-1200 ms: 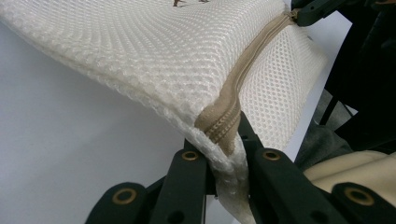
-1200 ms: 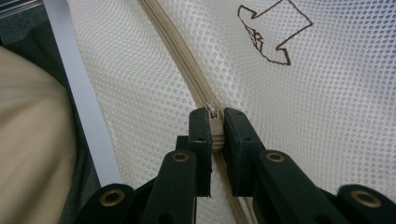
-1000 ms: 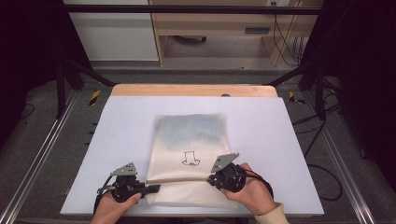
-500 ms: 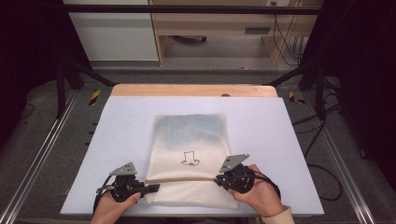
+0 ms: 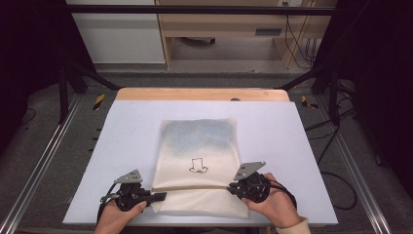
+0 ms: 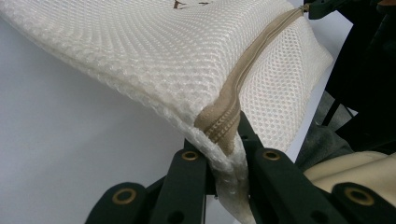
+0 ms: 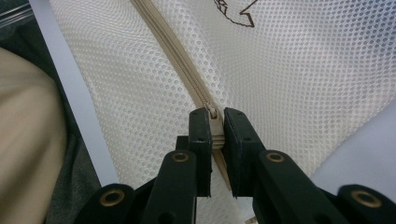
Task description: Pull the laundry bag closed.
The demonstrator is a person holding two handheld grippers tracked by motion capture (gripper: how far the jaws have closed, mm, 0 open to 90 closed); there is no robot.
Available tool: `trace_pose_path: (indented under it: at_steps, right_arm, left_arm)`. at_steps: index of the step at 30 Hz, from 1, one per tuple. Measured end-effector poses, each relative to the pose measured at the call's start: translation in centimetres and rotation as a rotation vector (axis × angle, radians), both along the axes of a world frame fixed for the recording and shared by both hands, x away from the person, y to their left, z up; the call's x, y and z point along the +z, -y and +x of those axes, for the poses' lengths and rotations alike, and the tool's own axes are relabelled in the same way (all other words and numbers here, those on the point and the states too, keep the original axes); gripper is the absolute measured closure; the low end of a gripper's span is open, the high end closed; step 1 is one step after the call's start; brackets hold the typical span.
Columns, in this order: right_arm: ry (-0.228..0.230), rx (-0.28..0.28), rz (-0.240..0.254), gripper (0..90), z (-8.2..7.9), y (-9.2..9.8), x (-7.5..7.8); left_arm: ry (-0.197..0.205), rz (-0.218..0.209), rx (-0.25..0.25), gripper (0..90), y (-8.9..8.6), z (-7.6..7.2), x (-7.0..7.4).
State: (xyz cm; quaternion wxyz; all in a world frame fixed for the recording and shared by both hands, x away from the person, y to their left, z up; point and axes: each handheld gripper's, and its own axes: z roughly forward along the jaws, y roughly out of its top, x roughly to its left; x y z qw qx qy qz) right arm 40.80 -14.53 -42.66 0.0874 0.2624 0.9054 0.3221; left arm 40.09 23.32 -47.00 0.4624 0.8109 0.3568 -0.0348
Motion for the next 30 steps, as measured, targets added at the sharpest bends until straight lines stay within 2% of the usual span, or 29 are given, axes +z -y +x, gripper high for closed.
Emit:
trace_pose_path:
  at_steps: [25, 30]
  right_arm:
    - [-0.010, -0.035, 0.006, 82.0, -0.3, 1.3, -0.3]
    - [-0.002, -0.028, 0.012, 82.0, -0.3, 1.5, -0.5]
  left_arm:
    - [-0.003, 0.000, 0.004, 85.4, -0.1, 0.0, 0.0]
    - [-0.003, -0.001, 0.004, 85.4, -0.1, 0.0, 0.0]
